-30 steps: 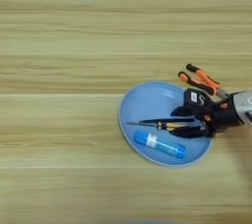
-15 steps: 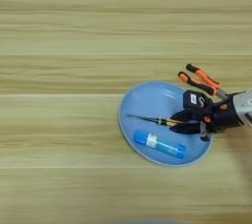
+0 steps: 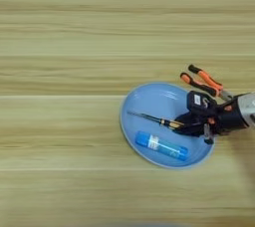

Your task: Move the objects on the table

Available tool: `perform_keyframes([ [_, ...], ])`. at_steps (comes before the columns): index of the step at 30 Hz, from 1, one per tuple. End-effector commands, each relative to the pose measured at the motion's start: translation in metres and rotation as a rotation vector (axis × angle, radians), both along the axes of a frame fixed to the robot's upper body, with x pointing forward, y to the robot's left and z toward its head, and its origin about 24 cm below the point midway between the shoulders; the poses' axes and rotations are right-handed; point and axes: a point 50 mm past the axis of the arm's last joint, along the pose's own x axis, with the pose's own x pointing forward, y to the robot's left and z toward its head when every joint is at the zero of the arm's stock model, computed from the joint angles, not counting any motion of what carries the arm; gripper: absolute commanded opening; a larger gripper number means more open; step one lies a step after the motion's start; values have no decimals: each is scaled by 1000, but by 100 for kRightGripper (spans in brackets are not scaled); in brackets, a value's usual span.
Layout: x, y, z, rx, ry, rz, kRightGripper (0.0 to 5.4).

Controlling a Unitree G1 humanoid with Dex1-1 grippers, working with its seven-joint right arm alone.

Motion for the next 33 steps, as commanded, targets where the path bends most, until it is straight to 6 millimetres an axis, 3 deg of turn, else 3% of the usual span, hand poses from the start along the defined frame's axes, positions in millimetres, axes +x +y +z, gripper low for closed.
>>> perform_keyframes([
  [1,19,-2,45,21,-177,-12,82],
  [10,26,-8,60,44,-224,-49,82],
  [20,41,-28,77,51,-287,-146,82],
  [33,53,-51,77,35,-303,-251,82],
])
